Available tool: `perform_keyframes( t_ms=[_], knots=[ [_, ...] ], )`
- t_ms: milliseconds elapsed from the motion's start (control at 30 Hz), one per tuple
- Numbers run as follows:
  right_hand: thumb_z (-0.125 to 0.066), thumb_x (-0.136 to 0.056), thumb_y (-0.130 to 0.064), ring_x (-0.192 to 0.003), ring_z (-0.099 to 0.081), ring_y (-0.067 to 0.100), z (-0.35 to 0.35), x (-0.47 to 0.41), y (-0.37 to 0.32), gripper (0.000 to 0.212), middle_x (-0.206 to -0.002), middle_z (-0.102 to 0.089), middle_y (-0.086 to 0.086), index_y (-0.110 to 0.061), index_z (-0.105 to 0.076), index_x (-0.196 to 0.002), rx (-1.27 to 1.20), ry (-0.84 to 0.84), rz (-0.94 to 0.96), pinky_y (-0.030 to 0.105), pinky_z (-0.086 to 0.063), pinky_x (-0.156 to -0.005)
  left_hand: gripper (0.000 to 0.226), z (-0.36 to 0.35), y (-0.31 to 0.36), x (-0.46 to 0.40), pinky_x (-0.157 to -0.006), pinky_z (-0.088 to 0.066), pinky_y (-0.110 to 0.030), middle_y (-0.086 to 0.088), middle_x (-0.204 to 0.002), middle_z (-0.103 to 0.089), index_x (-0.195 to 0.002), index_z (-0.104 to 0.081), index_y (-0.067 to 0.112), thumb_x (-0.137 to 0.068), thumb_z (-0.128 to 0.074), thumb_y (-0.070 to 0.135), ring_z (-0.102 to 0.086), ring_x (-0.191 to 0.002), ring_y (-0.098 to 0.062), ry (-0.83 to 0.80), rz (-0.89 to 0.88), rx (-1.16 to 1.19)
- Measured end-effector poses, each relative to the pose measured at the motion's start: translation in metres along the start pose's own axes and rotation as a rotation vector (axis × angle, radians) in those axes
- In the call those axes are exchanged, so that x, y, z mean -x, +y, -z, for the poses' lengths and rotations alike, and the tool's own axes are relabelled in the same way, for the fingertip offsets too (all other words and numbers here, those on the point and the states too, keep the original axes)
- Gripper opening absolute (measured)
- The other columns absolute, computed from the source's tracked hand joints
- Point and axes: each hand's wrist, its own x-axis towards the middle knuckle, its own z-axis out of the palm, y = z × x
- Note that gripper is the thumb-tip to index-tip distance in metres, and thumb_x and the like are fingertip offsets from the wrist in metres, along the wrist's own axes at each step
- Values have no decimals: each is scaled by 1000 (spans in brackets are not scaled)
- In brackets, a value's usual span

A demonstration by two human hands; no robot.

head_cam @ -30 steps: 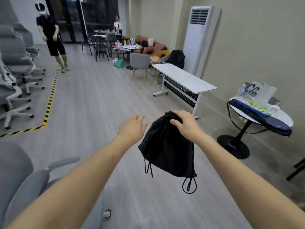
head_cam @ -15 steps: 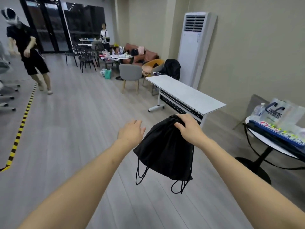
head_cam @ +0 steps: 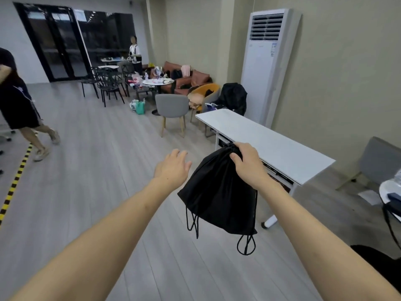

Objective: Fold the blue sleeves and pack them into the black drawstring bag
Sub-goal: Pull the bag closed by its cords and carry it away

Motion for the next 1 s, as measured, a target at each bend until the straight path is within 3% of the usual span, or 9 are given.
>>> perform_keyframes(
  t_ms=[167,300,400,633,800,1000],
  knots=[
    [-52,-101,-30,-126,-49,23,-48,-140,25,39,-133,-58,2,-18,-54,-138,32,-24,22,39,-40,-109,45,-13,-42,-142,-90,-49,-48,-2,-142,-45,-143,-41,21,-106,-31,44,-48,-124,-28,3,6,-8],
    [-53,-102,-27,-123,-51,24,-76,-247,39,34,-130,-60,3,-18,-57,-134,45,-22,20,42,-42,-108,44,-21,-74,-250,-91,-49,-48,-2,-141,-46,-141,-42,21,-106,-31,45,-49,-123,-28,36,-3,30],
    [-54,-101,-23,-119,-52,23,-97,-323,54,27,-125,-62,1,-22,-60,-127,34,26,27,42,-43,-105,43,-34,-98,-331,-91,-49,-48,-3,-141,-46,-140,-43,20,-105,-33,44,-49,-122,-29,37,-41,33],
    [-51,-103,-22,-126,-51,20,-146,-491,102,34,-133,-62,0,-22,-59,-136,50,144,-34,43,-40,-112,45,-64,-146,-531,-94,-49,-51,-6,-145,-46,-144,-40,20,-106,-34,43,-50,-122,-34,14,-145,35],
    [-49,-103,-28,-124,-52,21,-157,-593,130,35,-128,-60,-1,-24,-57,-137,94,219,-141,44,-42,-110,44,-81,-146,-662,-90,-49,-49,-6,-141,-49,-142,-42,21,-106,-32,44,-51,-121,-32,-54,-270,62],
    [-50,-103,-20,-118,-53,24,-136,-688,171,31,-121,-61,1,-25,-62,-131,108,408,-192,38,-41,-107,47,-99,-112,-791,-90,-50,-48,-5,-140,-50,-143,-42,21,-106,-31,46,-52,-122,-32,-53,-411,90]
  ],
)
